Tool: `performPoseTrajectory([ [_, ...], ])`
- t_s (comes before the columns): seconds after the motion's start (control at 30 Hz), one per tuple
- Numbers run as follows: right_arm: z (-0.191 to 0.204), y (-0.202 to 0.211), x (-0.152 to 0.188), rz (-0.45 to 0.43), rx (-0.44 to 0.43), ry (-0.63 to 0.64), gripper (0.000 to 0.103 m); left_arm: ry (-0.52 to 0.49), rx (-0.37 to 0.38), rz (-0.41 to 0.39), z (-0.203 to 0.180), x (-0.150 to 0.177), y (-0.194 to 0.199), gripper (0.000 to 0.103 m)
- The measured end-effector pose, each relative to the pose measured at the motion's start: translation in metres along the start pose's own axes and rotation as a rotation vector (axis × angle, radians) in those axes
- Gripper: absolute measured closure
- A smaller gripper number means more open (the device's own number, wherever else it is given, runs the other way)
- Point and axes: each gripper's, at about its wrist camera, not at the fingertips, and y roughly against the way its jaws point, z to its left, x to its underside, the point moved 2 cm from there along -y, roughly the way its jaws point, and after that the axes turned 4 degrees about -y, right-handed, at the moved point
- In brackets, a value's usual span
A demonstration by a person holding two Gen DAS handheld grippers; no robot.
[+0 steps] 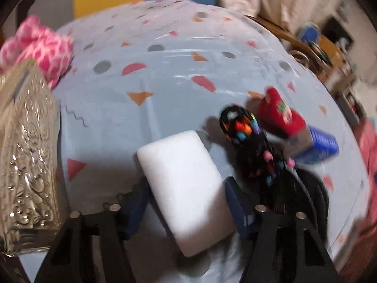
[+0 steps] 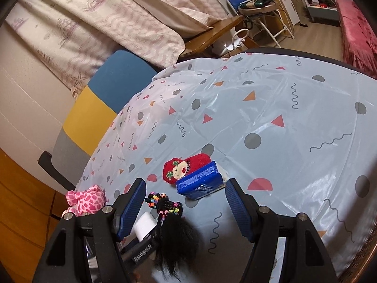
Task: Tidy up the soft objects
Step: 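Grasp the white foam block with the left gripper while the right gripper approaches the black hair piece, then grasp the black beaded hair piece with the right gripper and lift it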
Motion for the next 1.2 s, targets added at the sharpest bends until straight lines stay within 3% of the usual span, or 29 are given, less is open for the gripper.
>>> performPoseTrajectory([
  [0.27, 0.002, -0.007, 0.004, 0.035, 0.008, 0.017, 0.032, -0.101, 0.056, -0.035, 0.003, 0.054, 0.033, 0.041],
  [0.53, 0.024, -0.027, 0.024, 0.17, -0.015, 0.139, 0.032, -0.153, 0.098, -0.111, 0.029, 0.128, 0.074, 0.04],
  [0.83, 0.07, -0.046, 0.06, 0.257, 0.053, 0.439, 0.032, -0.154, 0.102, -0.23, 0.035, 0.143, 0.08, 0.038],
  [1.1, 0.124, -0.113, 0.083, 0.326, 0.199, 0.785, 0.033, -0.154, 0.113, -0.271, 0.037, 0.144, 0.081, 0.037],
  [1.13, 0.122, -0.128, 0.087, 0.355, 0.236, 0.809, 0.034, -0.154, 0.114, -0.272, 0.038, 0.145, 0.082, 0.037],
  [1.2, 0.116, -0.145, 0.092, 0.408, 0.284, 0.823, 0.049, -0.152, 0.12, -0.272, 0.039, 0.146, 0.082, 0.037],
])
